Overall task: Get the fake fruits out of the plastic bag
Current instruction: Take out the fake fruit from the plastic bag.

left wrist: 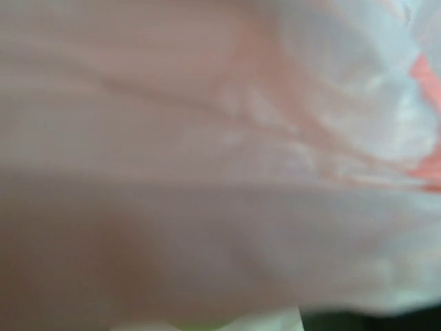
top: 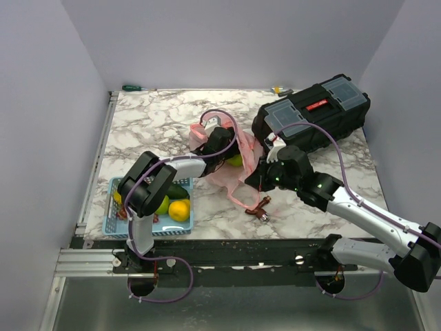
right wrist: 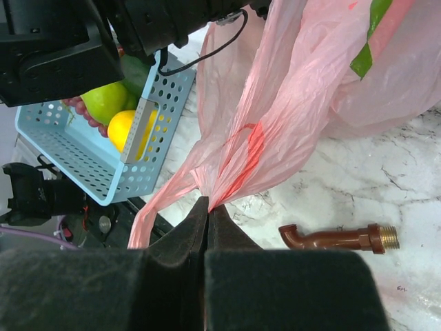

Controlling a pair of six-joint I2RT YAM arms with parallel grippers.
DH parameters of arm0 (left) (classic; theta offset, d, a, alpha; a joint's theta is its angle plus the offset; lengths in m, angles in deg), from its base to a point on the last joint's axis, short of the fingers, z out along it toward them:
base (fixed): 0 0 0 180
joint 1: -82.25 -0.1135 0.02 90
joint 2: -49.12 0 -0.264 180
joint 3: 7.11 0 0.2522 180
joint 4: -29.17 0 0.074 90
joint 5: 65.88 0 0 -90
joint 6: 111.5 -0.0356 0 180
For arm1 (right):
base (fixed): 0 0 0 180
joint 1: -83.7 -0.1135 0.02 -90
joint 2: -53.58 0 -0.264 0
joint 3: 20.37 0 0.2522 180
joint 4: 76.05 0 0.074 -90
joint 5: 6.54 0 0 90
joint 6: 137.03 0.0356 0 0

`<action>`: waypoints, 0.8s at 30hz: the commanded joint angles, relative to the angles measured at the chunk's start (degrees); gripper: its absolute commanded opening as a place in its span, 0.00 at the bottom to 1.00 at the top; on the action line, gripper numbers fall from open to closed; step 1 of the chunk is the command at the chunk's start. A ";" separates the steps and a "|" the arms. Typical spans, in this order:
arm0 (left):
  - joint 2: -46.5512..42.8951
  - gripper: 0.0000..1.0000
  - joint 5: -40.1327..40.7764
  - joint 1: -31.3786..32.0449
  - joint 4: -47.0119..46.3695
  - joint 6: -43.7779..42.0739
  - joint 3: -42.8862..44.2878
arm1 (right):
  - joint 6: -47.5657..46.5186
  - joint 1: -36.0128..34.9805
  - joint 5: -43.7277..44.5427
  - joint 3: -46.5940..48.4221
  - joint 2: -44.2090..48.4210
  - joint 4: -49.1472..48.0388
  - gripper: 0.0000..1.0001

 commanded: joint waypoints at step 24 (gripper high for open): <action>-23.90 0.30 -11.61 0.00 12.46 -20.09 -9.23 | 0.47 -0.30 0.65 -0.64 1.75 0.87 0.01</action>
